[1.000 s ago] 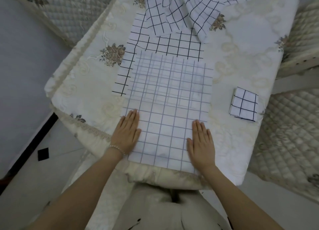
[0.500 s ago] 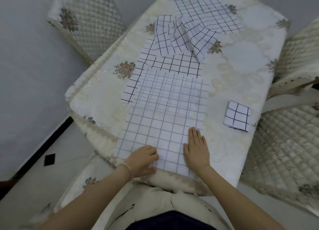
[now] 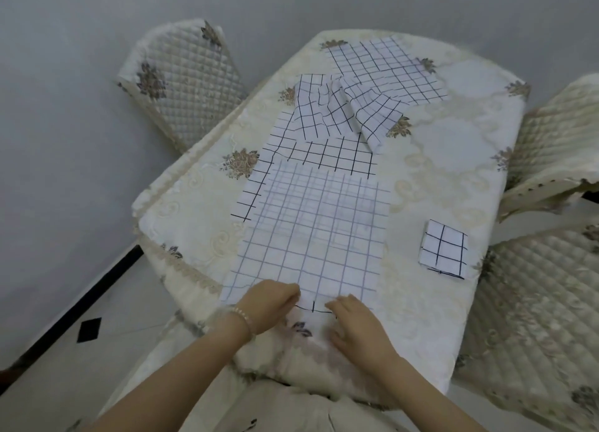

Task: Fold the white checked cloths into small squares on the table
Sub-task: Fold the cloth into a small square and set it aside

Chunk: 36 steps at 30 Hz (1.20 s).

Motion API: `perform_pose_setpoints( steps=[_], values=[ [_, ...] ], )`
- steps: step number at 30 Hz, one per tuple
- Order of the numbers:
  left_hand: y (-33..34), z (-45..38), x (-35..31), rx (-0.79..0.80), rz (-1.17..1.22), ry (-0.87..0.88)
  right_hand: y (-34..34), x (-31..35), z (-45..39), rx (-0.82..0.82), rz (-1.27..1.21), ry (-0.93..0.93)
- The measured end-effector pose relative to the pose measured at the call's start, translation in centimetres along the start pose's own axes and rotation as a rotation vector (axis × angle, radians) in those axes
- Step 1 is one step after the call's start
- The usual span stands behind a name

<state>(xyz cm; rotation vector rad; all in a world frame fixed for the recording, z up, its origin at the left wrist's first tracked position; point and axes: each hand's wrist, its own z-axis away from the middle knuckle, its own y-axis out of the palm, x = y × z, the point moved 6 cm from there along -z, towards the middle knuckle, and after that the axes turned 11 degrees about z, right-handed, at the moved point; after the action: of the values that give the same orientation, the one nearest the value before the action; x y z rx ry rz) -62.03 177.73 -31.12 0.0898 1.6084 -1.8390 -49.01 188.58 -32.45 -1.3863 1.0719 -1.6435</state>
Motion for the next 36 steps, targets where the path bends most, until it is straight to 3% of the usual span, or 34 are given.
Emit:
perform_pose_setpoints(
  steps=[4,9,17,20,22,30,36],
  values=[
    [-3.6,-1.3,1.3,-0.076,0.106,0.009,-2.8,-3.4,-0.4,-0.084,-0.131,0.277],
    [-7.2,-2.2,4.5,-0.076,0.180,-0.131,-5.5,-6.6,-1.5,-0.175,-0.528,0.523],
    [-12.0,-3.6,11.5,-0.369,0.654,-0.406,-8.6,-9.7,-5.4,-0.298,-0.749,0.664],
    [-10.6,-4.8,12.9,-0.222,0.900,-0.567,-9.5,-10.6,-7.3,-0.339,-0.758,0.706],
    [-9.5,-5.6,13.9,-0.225,0.988,-0.617,-9.9,-11.3,-8.6,-0.349,-0.754,0.729],
    [-9.6,-10.0,16.9,-0.381,0.972,-0.640,-10.6,-14.9,-14.8,-0.341,-0.671,0.790],
    [-9.5,-14.2,18.3,-0.403,0.877,-0.668,-8.8,-18.2,-19.2,-0.354,-0.538,0.826]
  ],
)
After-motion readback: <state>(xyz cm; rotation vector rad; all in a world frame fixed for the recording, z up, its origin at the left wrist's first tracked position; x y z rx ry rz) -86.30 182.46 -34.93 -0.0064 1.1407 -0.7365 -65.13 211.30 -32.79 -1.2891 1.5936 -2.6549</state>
